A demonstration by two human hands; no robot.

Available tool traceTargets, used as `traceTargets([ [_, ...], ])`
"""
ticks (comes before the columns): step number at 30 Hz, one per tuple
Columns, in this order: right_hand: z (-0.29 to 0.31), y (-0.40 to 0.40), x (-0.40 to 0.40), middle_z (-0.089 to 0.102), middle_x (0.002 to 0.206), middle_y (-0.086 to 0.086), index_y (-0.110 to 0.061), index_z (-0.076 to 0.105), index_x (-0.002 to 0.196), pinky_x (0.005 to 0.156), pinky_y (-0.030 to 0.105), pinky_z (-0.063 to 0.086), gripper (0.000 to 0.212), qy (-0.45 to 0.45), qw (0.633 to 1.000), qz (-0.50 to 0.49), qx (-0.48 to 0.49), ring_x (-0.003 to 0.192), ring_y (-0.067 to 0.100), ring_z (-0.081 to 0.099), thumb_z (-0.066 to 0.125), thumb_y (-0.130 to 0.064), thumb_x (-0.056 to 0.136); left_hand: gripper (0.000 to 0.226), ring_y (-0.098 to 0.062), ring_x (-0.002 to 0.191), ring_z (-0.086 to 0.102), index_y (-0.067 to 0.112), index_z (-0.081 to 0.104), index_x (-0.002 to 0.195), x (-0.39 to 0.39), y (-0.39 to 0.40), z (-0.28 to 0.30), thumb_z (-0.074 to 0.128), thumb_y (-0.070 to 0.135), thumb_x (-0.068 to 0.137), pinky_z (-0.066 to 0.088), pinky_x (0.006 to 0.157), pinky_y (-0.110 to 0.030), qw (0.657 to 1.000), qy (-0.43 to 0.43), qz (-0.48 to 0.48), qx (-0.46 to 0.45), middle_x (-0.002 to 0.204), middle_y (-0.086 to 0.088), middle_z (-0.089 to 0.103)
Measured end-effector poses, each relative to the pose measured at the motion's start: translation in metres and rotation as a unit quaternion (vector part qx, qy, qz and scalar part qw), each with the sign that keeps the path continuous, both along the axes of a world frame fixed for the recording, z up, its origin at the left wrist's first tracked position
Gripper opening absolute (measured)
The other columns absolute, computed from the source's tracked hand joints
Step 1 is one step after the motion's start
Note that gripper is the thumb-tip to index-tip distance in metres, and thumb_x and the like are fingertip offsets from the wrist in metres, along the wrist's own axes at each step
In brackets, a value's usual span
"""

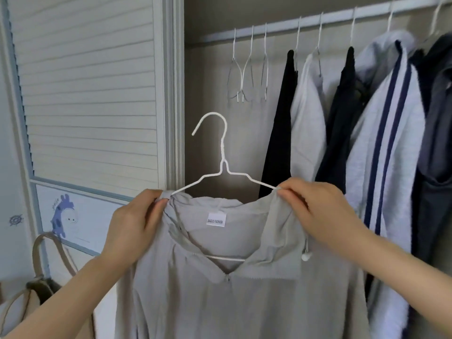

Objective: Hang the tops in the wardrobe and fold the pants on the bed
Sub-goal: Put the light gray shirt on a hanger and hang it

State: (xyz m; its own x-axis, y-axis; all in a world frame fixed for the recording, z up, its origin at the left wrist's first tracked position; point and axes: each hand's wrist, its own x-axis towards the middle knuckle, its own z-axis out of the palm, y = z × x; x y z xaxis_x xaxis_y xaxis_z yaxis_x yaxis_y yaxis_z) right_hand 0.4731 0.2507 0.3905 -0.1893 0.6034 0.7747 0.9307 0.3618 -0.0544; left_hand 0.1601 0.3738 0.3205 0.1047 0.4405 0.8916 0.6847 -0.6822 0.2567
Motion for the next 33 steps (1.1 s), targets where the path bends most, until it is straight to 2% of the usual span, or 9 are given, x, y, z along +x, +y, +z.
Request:
traceTargets([
  [4,0.049,-0.017,0.003,0.066,0.075,-0.013,-0.026,0.064,0.095,0.067,0.035,0.05,0.028,-0.018,0.999,-0.05,-0.008,0.068,0.007,0.06,0.041,-0.042,0.095,0.036,-0.032,0.069,0.064,0.019,0.062,0.103,0.027,0.007,0.017,0.037,0.044,0.098,0.051,0.063,-0.039,0.998,0.041,-0.037,-0.024,0.081,0.0,0.068],
  [8,0.09,-0.032,0.008,0.063,0.074,-0.006,-0.021,0.064,0.093,0.066,0.031,0.047,0.023,-0.052,0.991,-0.115,-0.036,0.066,0.009,0.055,0.046,-0.035,0.098,0.029,-0.034,0.074,0.065,0.02,0.06,0.105,0.059,0.023,0.048,0.038,0.039,0.102,0.052,0.066,-0.04,0.995,0.089,-0.044,-0.01,0.085,-0.003,0.069],
  [11,0.115,-0.042,0.005,0.069,0.083,0.012,-0.007,0.071,0.091,0.071,0.024,0.05,0.023,0.122,0.973,-0.053,-0.19,0.072,0.016,0.062,0.056,-0.024,0.096,0.023,-0.027,0.073,0.061,0.019,0.056,0.101,0.084,0.039,0.07,0.04,0.035,0.102,0.048,0.065,-0.036,0.992,0.108,-0.065,-0.026,0.085,-0.001,0.065],
  [14,0.135,-0.05,-0.009,0.073,0.091,0.017,0.0,0.073,0.094,0.075,0.032,0.059,0.021,0.312,0.891,0.034,-0.327,0.081,0.023,0.071,0.059,-0.016,0.094,0.024,-0.017,0.072,0.06,0.014,0.057,0.098,0.1,0.055,0.088,0.041,0.031,0.103,0.045,0.066,-0.03,0.983,0.124,-0.12,-0.058,0.084,-0.001,0.064],
  [19,0.174,-0.026,-0.031,0.063,0.107,0.02,0.001,0.056,0.113,0.079,0.038,0.056,0.026,0.336,0.915,-0.076,-0.212,0.094,0.032,0.064,0.058,-0.014,0.092,0.032,-0.029,0.097,0.064,0.008,0.059,0.121,0.123,0.073,0.124,0.041,0.028,0.104,0.05,0.088,-0.039,0.975,0.045,-0.165,-0.142,0.106,-0.012,0.068],
  [22,0.196,-0.01,-0.035,0.057,0.093,0.015,-0.005,0.051,0.106,0.075,0.035,0.051,0.015,0.413,0.894,-0.047,-0.165,0.085,0.027,0.059,0.052,-0.008,0.092,0.041,-0.027,0.12,0.057,0.02,0.048,0.141,0.133,0.071,0.139,0.047,0.017,0.1,0.044,0.101,-0.033,0.964,0.006,-0.204,-0.172,0.13,-0.006,0.062],
  [26,0.218,0.003,-0.035,0.055,0.081,0.01,-0.007,0.054,0.106,0.059,0.028,0.05,0.016,0.489,0.866,0.009,-0.105,0.061,0.021,0.057,0.052,-0.005,0.09,0.053,-0.012,0.119,0.056,0.028,0.037,0.148,0.137,0.049,0.144,0.054,0.017,0.098,0.042,0.093,-0.018,0.932,0.012,-0.303,-0.198,0.138,0.004,0.055],
  [30,0.232,0.022,-0.043,0.044,0.086,0.002,-0.014,0.048,0.116,0.028,0.014,0.035,0.024,0.409,0.906,-0.047,-0.099,0.052,0.014,0.047,0.049,-0.01,0.093,0.04,0.001,0.105,0.064,0.035,0.041,0.14,0.137,0.006,0.148,0.048,0.032,0.101,0.049,0.085,-0.011,0.884,-0.025,-0.42,-0.204,0.126,0.016,0.06],
  [33,0.238,0.044,-0.049,0.04,0.083,0.0,-0.006,0.045,0.132,0.054,0.025,0.04,0.038,0.45,0.89,-0.019,-0.064,0.061,0.01,0.035,0.046,-0.01,0.094,0.034,0.008,0.103,0.062,0.048,0.044,0.133,0.136,-0.022,0.151,0.042,0.047,0.099,0.049,0.087,-0.016,0.845,-0.05,-0.482,-0.227,0.119,0.029,0.059],
])
